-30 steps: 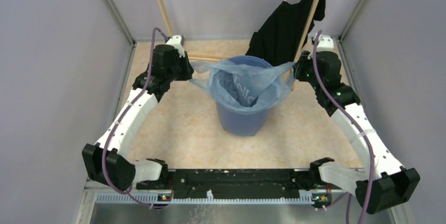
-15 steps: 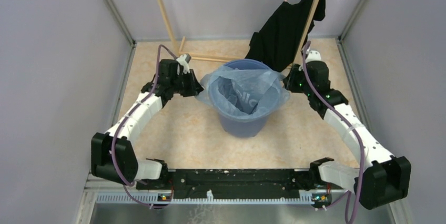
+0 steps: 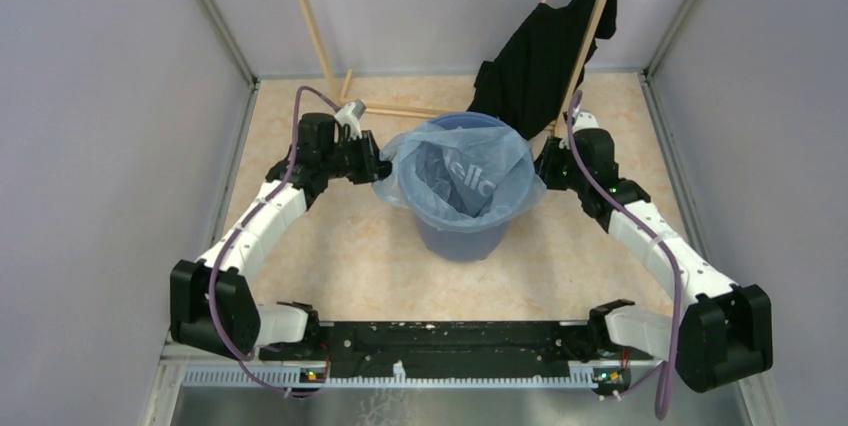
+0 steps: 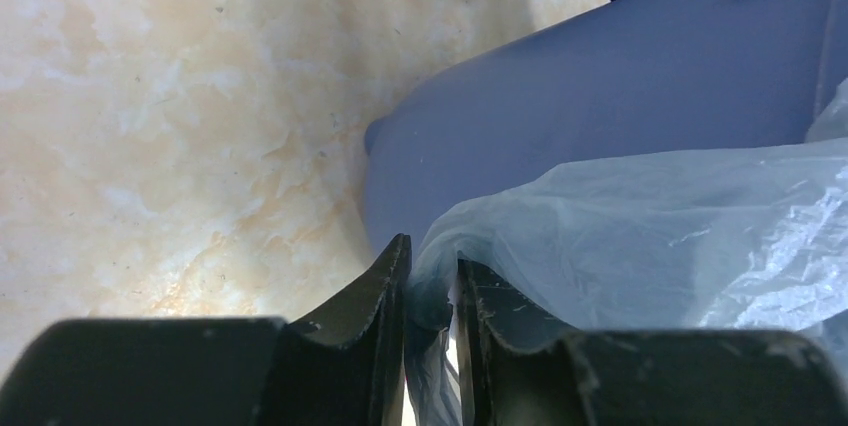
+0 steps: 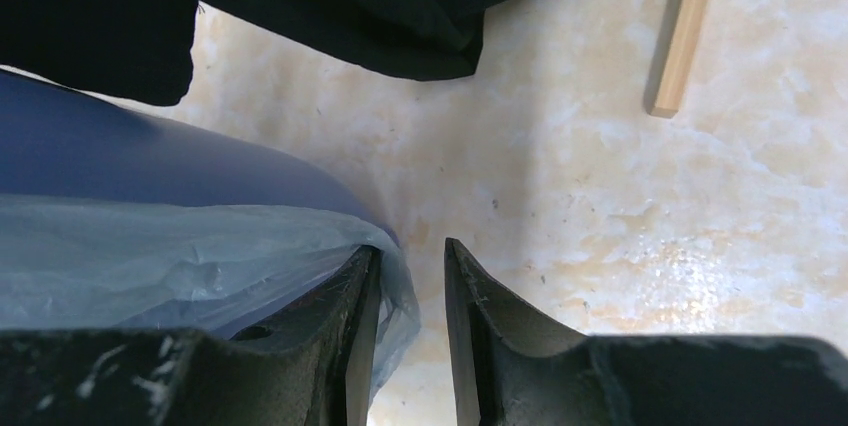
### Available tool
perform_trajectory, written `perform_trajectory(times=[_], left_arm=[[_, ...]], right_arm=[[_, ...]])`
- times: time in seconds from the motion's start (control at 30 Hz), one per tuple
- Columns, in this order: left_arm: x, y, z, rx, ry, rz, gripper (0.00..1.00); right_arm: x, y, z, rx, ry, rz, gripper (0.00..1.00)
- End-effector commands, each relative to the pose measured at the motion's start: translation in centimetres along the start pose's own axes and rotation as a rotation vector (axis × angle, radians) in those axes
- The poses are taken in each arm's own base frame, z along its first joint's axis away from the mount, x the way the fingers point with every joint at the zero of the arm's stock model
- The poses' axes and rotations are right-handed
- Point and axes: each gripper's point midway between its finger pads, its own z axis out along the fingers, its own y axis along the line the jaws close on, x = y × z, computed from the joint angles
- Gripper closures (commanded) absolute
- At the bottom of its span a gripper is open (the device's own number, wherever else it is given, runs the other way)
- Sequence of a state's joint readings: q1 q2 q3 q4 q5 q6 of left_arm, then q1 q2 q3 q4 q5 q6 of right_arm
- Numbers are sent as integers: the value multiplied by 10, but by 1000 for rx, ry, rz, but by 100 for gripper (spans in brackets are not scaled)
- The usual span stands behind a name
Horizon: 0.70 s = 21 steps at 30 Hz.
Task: Put the trash bags into the trash bin
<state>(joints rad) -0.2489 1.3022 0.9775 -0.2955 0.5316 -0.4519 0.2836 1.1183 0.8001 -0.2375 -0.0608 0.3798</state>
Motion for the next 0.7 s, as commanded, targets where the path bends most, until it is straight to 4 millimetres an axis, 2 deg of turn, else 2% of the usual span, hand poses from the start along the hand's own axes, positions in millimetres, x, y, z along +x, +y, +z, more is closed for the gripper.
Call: perform_trajectory(times=[0.0,0.1,0.3,0.4,0.5,0.67], left_arm=[[-30,-22,-13,55,-99,55,73],[-35,-22,-12,47,-110,60,77],[-48,-29,-11,65,-131,67,77],[-53,-27,-9,52,-147,77,77],[-44,-11,1,15,-121,57,80],[-10,21,18,-52,-46,-3,88]], right_arm=[[-13,11,12,-66,-29,27,70],[4,14,17,-103,3,54,70],[31,3,21,-81,41,88,70],[38,2,24,-81,63,88,70],[26,8,20,-101,45,74,70],[-21,27,1,-138,-39,43,70]])
